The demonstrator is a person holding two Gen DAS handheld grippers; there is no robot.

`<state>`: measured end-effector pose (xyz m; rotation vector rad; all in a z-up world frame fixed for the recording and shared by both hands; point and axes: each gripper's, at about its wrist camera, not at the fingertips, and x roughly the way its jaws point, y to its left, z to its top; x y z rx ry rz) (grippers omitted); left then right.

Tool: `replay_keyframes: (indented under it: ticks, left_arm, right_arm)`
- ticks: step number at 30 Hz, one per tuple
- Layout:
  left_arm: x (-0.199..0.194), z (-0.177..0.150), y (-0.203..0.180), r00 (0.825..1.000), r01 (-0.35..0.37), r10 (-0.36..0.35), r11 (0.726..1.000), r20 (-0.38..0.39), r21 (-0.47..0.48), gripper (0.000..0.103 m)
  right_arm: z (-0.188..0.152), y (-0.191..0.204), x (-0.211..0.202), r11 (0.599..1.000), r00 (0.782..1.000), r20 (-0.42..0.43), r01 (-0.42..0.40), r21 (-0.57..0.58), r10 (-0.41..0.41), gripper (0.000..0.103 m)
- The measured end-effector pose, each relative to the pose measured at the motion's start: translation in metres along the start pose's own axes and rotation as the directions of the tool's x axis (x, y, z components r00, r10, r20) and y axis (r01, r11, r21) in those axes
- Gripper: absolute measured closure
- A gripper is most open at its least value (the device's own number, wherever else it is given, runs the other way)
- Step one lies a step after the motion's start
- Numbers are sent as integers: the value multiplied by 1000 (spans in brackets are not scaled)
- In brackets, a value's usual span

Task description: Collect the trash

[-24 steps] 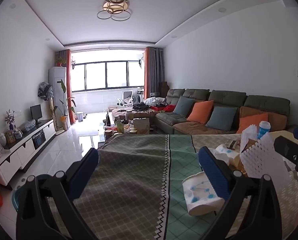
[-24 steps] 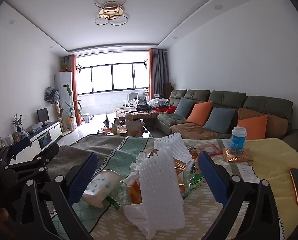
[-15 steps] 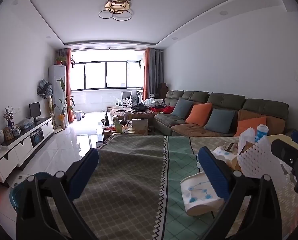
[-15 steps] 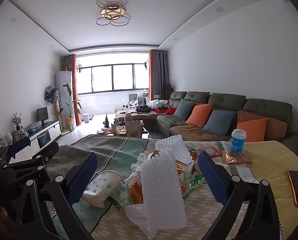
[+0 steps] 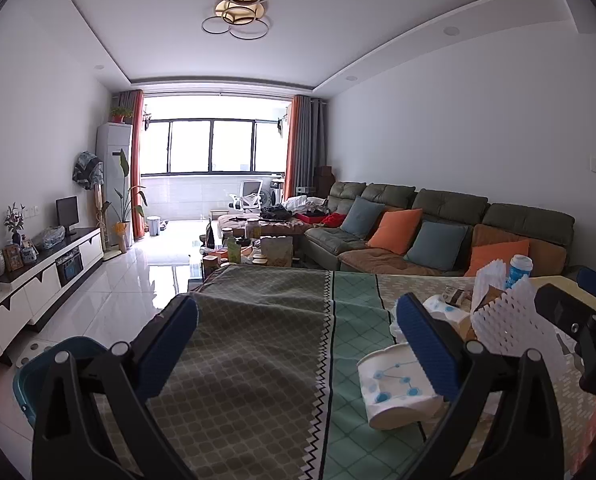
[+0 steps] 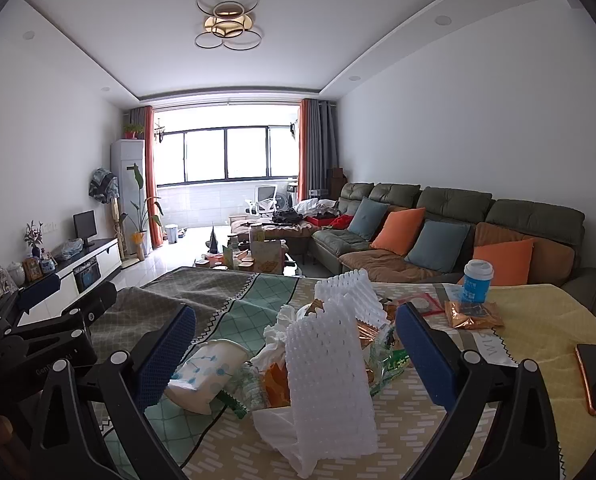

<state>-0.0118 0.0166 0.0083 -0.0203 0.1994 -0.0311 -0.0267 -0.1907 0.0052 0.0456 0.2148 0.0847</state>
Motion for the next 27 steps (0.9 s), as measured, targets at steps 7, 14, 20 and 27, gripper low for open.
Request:
replay_keyframes:
  ticks: [7,14,20,27]
  left_arm:
    - [0,-2,1,1000,0,0,1000,3,-6,3]
    - [-1,-2,1,1000,1,-1,1000,4,-9,3]
    - [-1,-3,1,1000,1,-1,1000,3,-9,3]
    - [0,-3,1,1000,1,-1,1000,4,-9,3]
  right_arm:
    - [-1,1,0,1000,1000,0,0,-2,0,4]
    - [-1,1,0,1000,1000,1,0,-3,0,4]
    - [-1,1,0,1000,1000,-2,0,-2,0,4]
    - [-1,1,0,1000,1000,0,0,-2,0,4]
